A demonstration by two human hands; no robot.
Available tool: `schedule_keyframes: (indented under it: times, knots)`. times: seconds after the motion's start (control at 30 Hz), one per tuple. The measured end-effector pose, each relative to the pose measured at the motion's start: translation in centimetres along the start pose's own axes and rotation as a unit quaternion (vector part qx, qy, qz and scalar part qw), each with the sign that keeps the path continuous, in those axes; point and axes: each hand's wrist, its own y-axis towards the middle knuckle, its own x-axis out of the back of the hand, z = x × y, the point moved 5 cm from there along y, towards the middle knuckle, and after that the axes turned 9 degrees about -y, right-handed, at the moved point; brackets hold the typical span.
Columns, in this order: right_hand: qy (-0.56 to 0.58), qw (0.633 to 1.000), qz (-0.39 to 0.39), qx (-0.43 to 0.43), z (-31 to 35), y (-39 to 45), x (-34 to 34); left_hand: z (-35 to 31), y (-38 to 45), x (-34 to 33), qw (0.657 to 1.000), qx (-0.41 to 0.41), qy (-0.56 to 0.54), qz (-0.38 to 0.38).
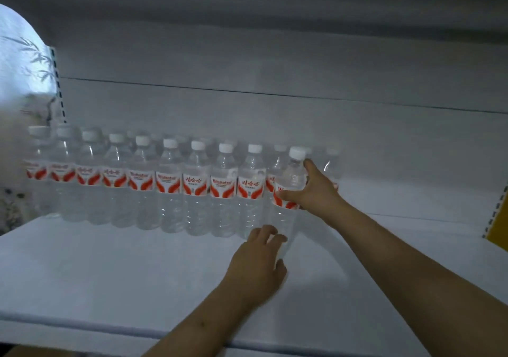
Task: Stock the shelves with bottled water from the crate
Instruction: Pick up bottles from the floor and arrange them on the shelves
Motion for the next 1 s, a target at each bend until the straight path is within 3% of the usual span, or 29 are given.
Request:
schedule_keyframes:
  times: [0.17, 0.3, 0.43, 0.63, 0.8, 1.0]
  knots:
    - [-0.062, 0.997, 0.018, 0.039, -1.1, 4.3, -2.2, 2.4, 1.9, -1.3, 0.988, -0.037, 0.114, 0.102]
    - [-0.141, 0.987, -0.001, 0.072, -1.8, 5.0, -2.7, 3.6, 2.1, -1.6, 0.982, -0.052, 0.143, 0.109]
    - [-0.14, 0.988, 0.007, 0.07, -1.7, 4.6, -3.0, 3.8, 2.3, -1.7, 0.979, -0.033, 0.143, 0.14]
    - [-0.14, 0.989, 0.048, 0.029, -2.2, 1.5, -1.8, 1.1, 2.2, 0.1, 0.974, 0.018, 0.073, 0.215]
    - [-0.115, 0.992, -0.021, 0.048, -1.7, -3.8, 4.1, -6.2, 1.6, -0.3, 0.989, -0.002, -0.069, 0.135]
    - [-0.114, 0.988, -0.098, -0.023, -4.9, -10.9, 15.0, -18.4, 1.7, -4.5, 0.975, -0.073, -0.176, 0.112]
